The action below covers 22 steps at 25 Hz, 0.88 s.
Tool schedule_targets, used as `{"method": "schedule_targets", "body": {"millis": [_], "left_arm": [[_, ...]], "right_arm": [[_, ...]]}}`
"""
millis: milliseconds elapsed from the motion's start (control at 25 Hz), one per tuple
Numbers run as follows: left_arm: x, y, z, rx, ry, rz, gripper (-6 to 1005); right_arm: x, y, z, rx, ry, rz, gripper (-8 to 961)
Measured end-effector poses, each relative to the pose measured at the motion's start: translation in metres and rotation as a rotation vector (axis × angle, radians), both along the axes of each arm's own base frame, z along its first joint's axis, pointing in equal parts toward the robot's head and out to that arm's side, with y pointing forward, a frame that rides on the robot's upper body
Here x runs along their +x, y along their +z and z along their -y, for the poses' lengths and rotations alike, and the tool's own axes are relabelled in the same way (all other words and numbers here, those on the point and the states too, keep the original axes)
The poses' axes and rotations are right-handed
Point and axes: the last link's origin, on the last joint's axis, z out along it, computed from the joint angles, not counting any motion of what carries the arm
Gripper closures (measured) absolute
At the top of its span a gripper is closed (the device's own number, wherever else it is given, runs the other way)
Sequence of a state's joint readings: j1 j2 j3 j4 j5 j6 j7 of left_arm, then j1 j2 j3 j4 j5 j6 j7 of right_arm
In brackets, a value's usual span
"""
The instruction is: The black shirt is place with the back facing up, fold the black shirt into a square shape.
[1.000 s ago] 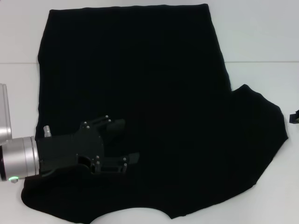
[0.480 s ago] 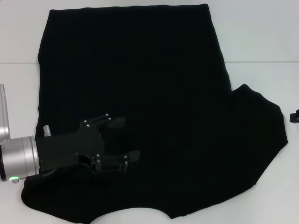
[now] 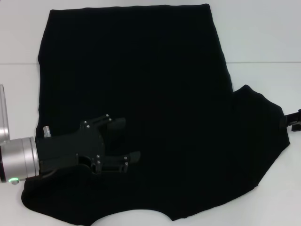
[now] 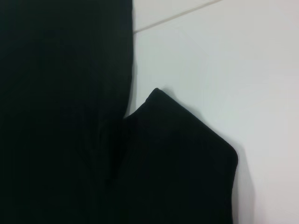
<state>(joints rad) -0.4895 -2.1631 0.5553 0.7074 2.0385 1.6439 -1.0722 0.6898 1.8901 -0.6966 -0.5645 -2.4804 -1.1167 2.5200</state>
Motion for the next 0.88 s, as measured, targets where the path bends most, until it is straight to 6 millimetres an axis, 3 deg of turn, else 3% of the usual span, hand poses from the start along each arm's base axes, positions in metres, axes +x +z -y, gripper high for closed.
{"method": "schedule_targets", "body": {"millis": [240, 760, 880], "left_arm": [[-0.001, 0.001, -0.001, 0.005, 0.003, -0.005, 66], [-0.001, 0.003, -0.003, 0.012, 0.000, -0.012, 67], [-0.001, 0.003, -0.003, 0.013, 0.001, -0.012, 67]], "right_arm": [[0.001, -0.007, -0.003, 0.007, -0.002, 0.016, 505], [-0.004, -0.020, -0.007, 0.006, 0.006, 0.022, 585], [-0.005, -0.019, -0.008, 0.009, 0.011, 0.024, 691]]}}
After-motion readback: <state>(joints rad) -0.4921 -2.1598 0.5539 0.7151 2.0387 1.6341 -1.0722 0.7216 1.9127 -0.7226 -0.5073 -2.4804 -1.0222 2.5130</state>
